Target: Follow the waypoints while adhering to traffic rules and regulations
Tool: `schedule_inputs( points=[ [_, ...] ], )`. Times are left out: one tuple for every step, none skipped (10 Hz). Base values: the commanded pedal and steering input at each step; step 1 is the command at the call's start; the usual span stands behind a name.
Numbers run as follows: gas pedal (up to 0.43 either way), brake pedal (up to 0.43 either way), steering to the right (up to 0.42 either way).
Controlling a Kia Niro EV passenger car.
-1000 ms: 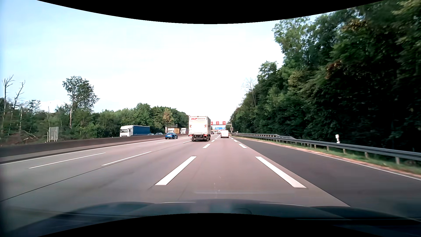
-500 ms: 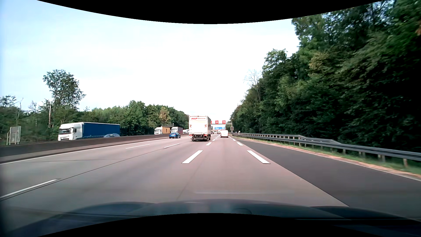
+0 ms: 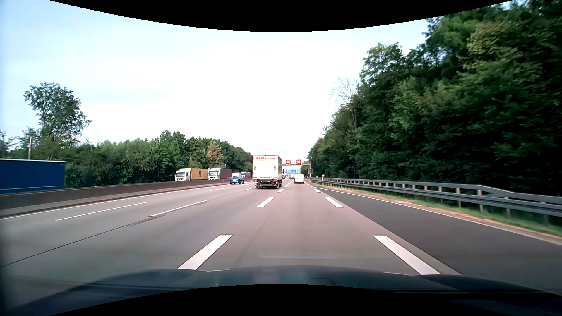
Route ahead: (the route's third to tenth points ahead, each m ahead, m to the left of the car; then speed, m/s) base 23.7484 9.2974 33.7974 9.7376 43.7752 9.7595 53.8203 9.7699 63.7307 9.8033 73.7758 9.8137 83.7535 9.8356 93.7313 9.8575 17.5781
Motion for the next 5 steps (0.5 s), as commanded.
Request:
schedule_inputs(
  points=[
    [0.169,0.000,-0.003],
    [0.169,0.000,-0.003],
    [0.169,0.000,-0.003],
    [0.169,0.000,-0.003],
    [0.169,0.000,-0.003]
  ],
)
